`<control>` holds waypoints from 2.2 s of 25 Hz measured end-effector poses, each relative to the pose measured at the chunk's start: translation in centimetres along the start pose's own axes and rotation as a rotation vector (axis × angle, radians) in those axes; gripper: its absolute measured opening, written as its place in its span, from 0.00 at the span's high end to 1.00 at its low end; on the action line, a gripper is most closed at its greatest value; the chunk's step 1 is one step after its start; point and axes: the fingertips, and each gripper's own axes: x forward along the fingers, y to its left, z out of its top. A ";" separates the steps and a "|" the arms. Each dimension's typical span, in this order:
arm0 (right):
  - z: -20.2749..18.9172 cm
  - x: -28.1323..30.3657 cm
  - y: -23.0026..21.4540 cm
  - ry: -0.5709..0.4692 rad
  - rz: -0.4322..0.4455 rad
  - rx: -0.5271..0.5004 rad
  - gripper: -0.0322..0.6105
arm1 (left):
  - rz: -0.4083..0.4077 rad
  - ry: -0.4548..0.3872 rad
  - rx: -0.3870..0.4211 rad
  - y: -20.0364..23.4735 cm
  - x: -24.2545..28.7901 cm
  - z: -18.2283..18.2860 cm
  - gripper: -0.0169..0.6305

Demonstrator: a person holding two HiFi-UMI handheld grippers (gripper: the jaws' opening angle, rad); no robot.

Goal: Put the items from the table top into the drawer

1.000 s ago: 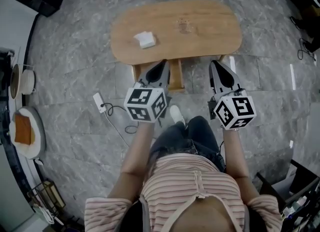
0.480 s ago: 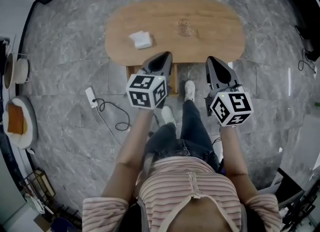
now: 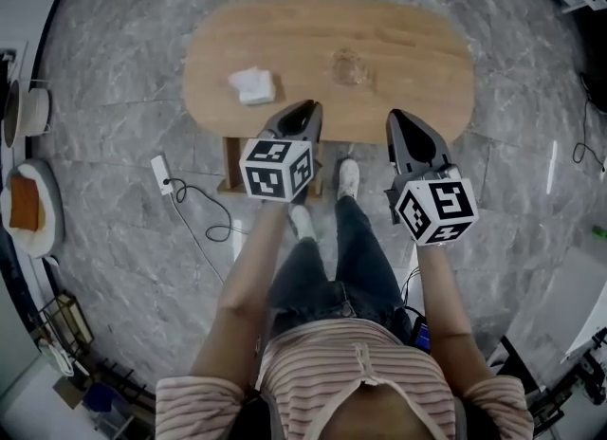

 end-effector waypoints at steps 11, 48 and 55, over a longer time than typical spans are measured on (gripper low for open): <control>-4.2 7.4 -6.3 0.107 0.042 0.028 0.95 | 0.103 0.101 -0.092 4.7 10.6 -2.6 0.84; -12.3 21.1 -11.4 0.320 0.123 -0.036 0.95 | 0.319 0.352 -0.223 12.6 26.4 -9.9 0.78; -13.6 21.8 -11.9 0.367 0.112 -0.018 0.95 | 0.352 0.370 -0.214 12.7 27.1 -10.3 0.83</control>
